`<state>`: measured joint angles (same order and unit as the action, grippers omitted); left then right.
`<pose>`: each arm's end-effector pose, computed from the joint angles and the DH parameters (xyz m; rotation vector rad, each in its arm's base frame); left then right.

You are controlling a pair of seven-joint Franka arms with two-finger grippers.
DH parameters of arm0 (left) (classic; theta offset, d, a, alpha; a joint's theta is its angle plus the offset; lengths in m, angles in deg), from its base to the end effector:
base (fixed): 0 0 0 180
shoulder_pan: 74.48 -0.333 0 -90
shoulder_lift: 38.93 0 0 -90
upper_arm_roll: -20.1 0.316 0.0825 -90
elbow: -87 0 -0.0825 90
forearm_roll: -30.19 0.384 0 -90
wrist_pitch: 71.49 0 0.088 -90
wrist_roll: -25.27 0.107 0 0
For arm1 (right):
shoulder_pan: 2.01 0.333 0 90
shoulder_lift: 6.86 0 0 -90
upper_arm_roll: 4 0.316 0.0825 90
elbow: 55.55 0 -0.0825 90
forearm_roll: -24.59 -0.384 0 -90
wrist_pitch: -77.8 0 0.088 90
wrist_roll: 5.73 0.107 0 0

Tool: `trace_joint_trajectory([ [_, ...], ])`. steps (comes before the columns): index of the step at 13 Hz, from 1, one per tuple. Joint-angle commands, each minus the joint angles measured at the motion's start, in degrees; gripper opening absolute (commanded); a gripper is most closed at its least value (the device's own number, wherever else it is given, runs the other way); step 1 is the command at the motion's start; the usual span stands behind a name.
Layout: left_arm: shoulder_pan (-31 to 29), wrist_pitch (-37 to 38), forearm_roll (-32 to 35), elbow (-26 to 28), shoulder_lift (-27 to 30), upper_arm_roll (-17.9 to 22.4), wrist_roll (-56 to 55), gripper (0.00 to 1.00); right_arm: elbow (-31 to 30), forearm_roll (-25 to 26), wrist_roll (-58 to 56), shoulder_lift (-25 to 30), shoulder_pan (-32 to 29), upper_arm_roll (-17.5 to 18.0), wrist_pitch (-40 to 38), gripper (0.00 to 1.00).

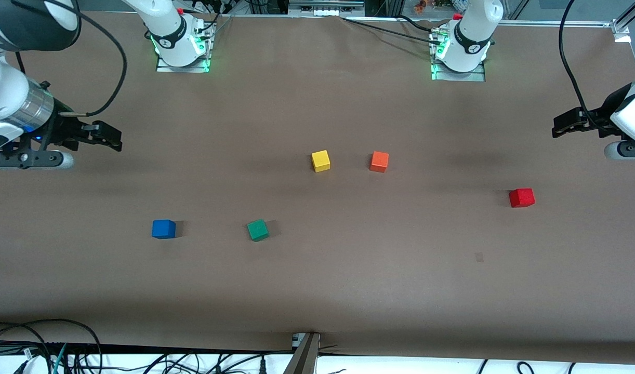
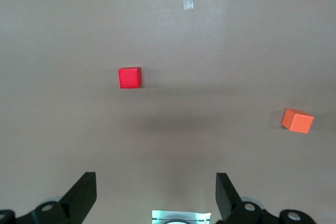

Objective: Pass red block to right arm, stack on blue
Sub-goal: 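Move the left gripper toward the red cube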

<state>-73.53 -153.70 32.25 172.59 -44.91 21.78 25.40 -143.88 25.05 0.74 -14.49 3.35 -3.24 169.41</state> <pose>0.5704 0.0106 0.5909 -3.0934 -0.0194 0.2536 0.5906 0.0620 0.5641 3.1249 -0.0088 -0.1169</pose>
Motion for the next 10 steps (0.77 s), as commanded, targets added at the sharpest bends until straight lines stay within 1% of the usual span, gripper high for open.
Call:
trace_joint_trajectory([
  [1,0.89,0.12,-0.74,-1.83,-0.87,0.44,-0.04,1.0,0.09,-0.46,0.56,-0.36,-0.26,-0.75,-0.56,1.0],
  [4,0.72,1.08,-0.83,-5.6,-3.41,0.35,-0.13,1.0,0.09,-0.29,0.47,-0.63,-0.08,-1.2,-0.2,1.0],
  [9,0.37,1.17,-0.74,-5.78,-4.12,0.87,-0.13,1.0,0.0,-0.11,0.47,-0.98,-0.52,-1.38,1.29,1.0],
  [10,-0.59,1.17,-0.74,-5.78,-4.21,0.87,-0.04,1.0,0.09,0.5,0.47,-1.59,-0.96,-1.46,1.29,1.0],
])
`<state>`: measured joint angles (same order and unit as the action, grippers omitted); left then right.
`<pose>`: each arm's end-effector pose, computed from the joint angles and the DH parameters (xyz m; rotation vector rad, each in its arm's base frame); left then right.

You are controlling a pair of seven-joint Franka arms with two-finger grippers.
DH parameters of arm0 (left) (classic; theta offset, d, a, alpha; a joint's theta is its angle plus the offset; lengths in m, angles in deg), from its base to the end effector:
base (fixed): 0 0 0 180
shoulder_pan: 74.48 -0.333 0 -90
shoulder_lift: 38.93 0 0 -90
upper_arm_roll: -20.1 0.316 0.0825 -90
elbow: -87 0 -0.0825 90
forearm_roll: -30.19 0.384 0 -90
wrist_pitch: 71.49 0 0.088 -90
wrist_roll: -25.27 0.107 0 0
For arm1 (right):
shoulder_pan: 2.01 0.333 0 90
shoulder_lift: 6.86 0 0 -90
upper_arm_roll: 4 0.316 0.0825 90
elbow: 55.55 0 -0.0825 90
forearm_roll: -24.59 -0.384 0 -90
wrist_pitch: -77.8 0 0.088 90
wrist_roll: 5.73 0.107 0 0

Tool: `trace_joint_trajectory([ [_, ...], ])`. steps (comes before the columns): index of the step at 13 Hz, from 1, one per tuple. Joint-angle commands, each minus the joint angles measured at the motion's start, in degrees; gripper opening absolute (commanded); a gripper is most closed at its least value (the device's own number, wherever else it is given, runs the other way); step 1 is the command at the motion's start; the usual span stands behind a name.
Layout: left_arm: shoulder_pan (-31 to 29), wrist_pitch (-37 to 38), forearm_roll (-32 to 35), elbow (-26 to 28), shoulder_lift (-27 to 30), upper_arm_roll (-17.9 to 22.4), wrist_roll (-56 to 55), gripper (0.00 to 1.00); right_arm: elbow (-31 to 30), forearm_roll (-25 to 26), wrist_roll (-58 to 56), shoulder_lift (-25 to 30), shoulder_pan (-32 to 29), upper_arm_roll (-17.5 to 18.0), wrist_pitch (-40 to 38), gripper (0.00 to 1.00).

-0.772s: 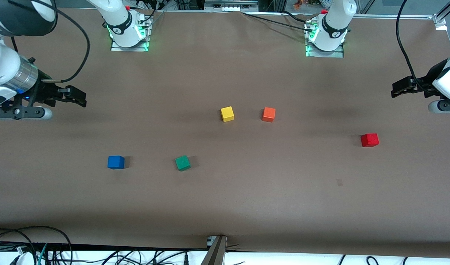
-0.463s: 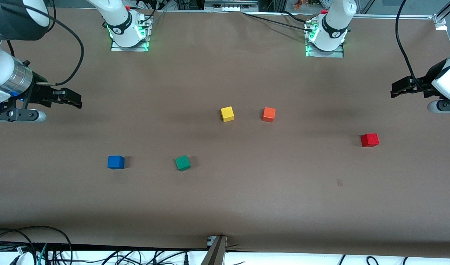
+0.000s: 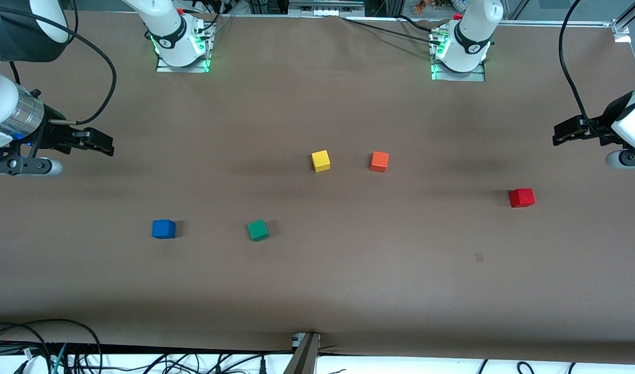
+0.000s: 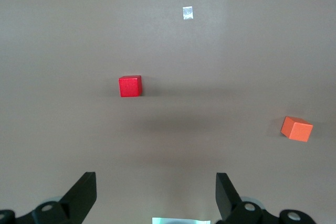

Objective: Pass red block to right arm, stack on blue
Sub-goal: 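Move the left gripper toward the red cube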

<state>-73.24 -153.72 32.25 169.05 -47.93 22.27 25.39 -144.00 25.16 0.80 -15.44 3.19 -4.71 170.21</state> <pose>0.5868 0.0120 0.5886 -3.0919 -0.0251 0.2389 0.5972 0.0464 0.5543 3.1192 -0.0542 -0.1235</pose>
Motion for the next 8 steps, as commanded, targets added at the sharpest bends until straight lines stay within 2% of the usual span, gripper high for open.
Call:
trace_joint_trajectory([
  [1,-1.5,1.11,-0.74,-2.33,-1.19,0.39,-0.04,1.0,0.11,0.83,0.42,-1.43,-1.85,0.01,0.84,1.0],
  [6,-1.85,0.5,-0.13,-2.25,-2.68,0.47,0.05,1.0,0.2,0.92,0.16,-1.7,-2.3,0.01,1.02,1.0],
  [8,-3.78,0.23,-0.74,-2.42,-5.57,0.39,0.4,1.0,0.11,0.83,0.24,-1.79,-2.48,-0.08,1.11,1.0],
])
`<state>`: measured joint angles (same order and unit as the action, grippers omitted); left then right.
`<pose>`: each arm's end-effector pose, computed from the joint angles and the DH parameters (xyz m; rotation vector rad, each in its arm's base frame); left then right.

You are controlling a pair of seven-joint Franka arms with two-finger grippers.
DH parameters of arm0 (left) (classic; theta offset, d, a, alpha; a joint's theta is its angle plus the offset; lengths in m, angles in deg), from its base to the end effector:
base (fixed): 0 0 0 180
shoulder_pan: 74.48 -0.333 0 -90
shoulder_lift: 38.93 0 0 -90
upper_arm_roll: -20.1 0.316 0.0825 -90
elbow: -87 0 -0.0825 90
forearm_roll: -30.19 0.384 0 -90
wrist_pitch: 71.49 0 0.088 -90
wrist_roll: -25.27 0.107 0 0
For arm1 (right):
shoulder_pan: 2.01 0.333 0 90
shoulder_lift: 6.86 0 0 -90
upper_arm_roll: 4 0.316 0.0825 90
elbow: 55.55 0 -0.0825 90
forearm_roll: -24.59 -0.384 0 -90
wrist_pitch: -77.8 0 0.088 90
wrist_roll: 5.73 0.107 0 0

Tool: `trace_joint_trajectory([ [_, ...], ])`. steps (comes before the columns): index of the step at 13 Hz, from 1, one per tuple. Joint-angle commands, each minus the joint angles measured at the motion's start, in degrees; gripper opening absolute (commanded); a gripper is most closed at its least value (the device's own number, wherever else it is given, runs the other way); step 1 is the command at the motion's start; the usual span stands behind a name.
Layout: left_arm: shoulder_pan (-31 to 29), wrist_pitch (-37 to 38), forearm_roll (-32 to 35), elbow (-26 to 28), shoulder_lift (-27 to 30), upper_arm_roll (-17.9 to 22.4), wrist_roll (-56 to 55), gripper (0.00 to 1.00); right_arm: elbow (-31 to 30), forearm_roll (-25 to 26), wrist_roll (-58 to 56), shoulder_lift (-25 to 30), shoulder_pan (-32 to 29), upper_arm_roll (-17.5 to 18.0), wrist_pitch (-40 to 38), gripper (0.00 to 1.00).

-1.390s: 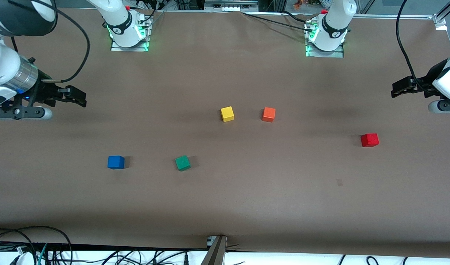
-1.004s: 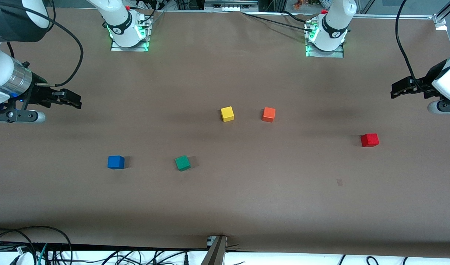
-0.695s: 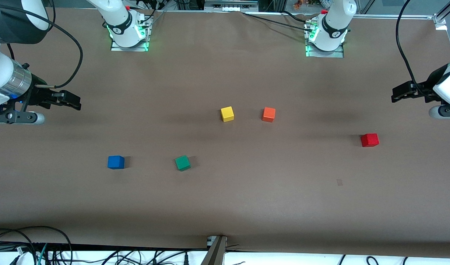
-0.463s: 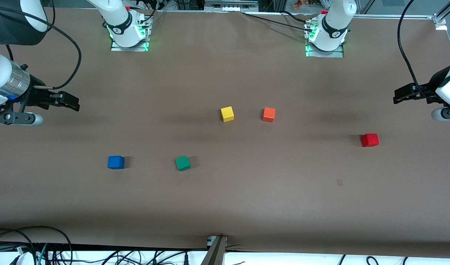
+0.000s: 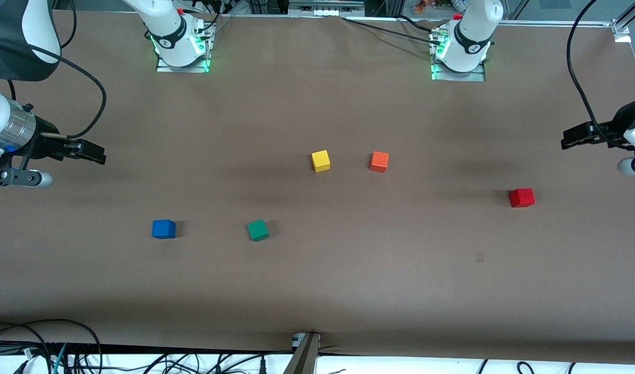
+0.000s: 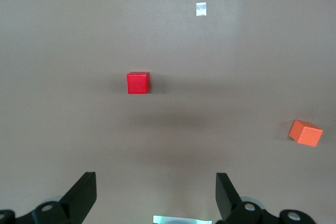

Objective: Pass red block to right arm, stack on blue
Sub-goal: 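Move the left gripper toward the red cube, then lower the left gripper over the red cube and close on it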

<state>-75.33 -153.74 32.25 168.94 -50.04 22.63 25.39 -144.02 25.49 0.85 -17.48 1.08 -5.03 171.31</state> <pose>0.5949 0.0369 0.5678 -3.0876 -0.0901 0.2937 0.6083 0.0211 0.5342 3.1095 -0.1198 -0.1490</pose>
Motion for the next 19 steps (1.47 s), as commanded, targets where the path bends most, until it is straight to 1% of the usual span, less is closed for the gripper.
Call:
trace_joint_trajectory([
  [1,-1.96,-1.93,-0.83,-2.22,-5.22,0.02,0.4,1.0,0.05,0.42,0.19,0.16,-0.45,-0.02,0.1,1.0],
  [3,-3.1,-7.81,-0.74,-1.17,-9.17,0.02,0.49,1.0,0.05,0.42,0.19,-0.1,-0.63,-0.03,-0.24,1.0],
  [5,-5.12,-10.38,-0.74,-0.99,-12.25,-0.15,0.58,1.0,0.05,0.33,0.1,-0.1,-0.71,-0.03,-0.42,1.0],
  [6,-5.3,-12.22,-0.83,0.49,-12.96,-0.16,1.88,1.0,0.05,0.33,0.1,-0.1,-0.71,-0.03,-0.42,1.0],
  [9,-6.79,-24.84,-0.92,10.14,-12.97,-0.33,3.39,1.0,0.05,0.33,0.1,-0.01,-0.71,-0.03,-0.6,1.0],
  [11,-7.15,-35.38,-1.0,18.21,-13.06,-0.33,3.39,1.0,0.05,0.33,0.1,0.07,-0.63,-0.03,-0.6,1.0],
  [13,-7.41,-44.36,-0.92,26.05,-12.62,-0.33,3.39,1.0,0.14,0.33,0.01,0.07,-0.63,-0.03,-0.6,1.0],
  [15,-8.37,-49.74,-0.92,30.28,-12.62,-0.42,6.88,1.0,0.14,0.33,0.01,0.34,-0.63,-0.03,-0.69,1.0],
  [17,-9.78,-52.21,-0.92,32.66,-12.53,-0.59,8.92,1.0,0.14,0.33,0.1,0.43,-0.54,0.06,-0.6,1.0],
  [19,-9.87,-55.54,-0.92,36.26,-11.65,-0.6,9.63,1.0,0.14,0.33,0.1,0.43,-0.63,0.06,-0.6,1.0],
])
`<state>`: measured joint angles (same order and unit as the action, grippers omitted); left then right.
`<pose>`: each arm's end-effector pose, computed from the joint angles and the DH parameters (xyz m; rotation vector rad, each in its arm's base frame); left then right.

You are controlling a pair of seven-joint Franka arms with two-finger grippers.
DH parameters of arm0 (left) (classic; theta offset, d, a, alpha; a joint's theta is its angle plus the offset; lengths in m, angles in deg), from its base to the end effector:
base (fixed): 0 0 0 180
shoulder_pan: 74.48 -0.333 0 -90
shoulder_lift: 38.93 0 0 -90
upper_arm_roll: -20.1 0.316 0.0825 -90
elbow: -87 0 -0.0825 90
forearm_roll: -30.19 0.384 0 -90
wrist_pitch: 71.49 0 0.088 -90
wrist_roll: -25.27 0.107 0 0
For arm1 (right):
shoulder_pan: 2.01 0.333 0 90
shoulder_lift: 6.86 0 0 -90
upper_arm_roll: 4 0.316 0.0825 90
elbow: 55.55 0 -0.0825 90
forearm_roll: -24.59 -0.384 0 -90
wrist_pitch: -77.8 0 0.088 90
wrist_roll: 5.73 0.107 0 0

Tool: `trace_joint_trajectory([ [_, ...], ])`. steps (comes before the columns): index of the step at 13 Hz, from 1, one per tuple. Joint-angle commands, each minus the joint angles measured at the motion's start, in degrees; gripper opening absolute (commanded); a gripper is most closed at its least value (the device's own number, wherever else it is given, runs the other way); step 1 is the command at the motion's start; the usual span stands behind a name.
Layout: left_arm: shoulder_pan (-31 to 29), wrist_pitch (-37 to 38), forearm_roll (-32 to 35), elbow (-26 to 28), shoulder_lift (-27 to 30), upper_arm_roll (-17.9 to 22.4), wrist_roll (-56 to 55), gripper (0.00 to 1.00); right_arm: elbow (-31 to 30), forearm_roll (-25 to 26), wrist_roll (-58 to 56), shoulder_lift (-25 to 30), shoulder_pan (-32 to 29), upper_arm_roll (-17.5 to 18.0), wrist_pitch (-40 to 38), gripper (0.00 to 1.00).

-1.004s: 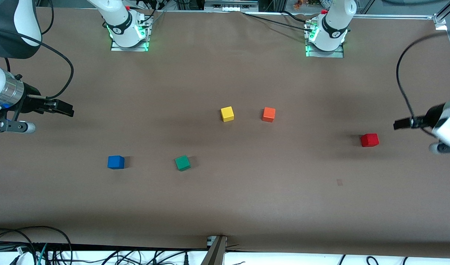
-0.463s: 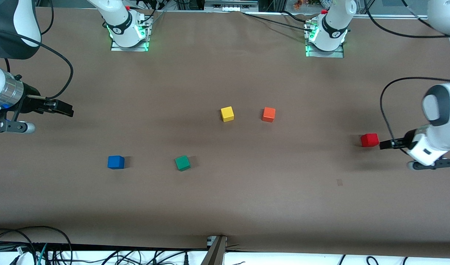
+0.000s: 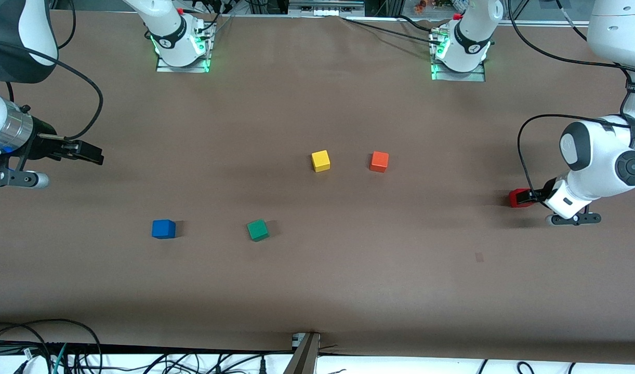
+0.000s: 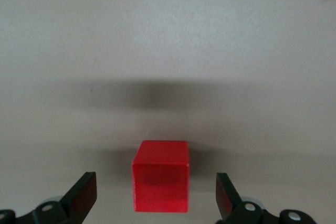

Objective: Pass red block to right arm, stack on blue
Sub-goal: 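Lower the left gripper over the red cube and close on it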

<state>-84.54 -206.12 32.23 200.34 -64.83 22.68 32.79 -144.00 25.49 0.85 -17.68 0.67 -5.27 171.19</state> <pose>0.5900 0.1321 0.2308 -3.1079 -0.0926 0.1349 0.6090 0.0145 0.5321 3.1077 -0.1373 -0.1572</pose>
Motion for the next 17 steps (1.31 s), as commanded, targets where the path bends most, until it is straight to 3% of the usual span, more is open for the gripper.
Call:
trace_joint_trajectory([
  [1,-0.66,-5.88,-0.9,6.97,3.49,-0.64,2.23,1.0,0.11,0.25,0.1,0.62,-0.22,0.31,-0.39,1.0],
  [7,-0.66,-8.64,-0.99,9.27,3.4,-0.64,2.14,1.0,0.38,0.33,0.36,0.62,0.22,0.48,0.83,1.0],
  [8,-0.92,-8.64,-0.99,9.27,3.4,-0.64,2.06,0.9,0.38,0.33,0.36,0.62,0.31,0.48,0.92,1.0],
  [11,-1.36,-8.55,-0.99,8.84,3.14,-0.64,2.14,0.33,0.38,0.42,0.36,0.71,0.31,0.75,0.92,1.0],
  [12,-1.54,-8.55,-0.99,8.66,3.14,-0.73,2.14,0.2,0.38,0.42,0.36,0.71,0.31,0.75,0.84,1.0],
  [14,-1.54,-8.46,-0.9,8.31,3.93,-0.73,2.23,0.08,0.38,0.42,0.36,0.71,0.31,0.75,0.84,1.0],
  [17,-1.45,-7.32,-0.9,7.34,7.26,-0.82,5.81,0.05,0.38,0.25,0.36,0.71,0.31,0.75,0.84,1.0],
])
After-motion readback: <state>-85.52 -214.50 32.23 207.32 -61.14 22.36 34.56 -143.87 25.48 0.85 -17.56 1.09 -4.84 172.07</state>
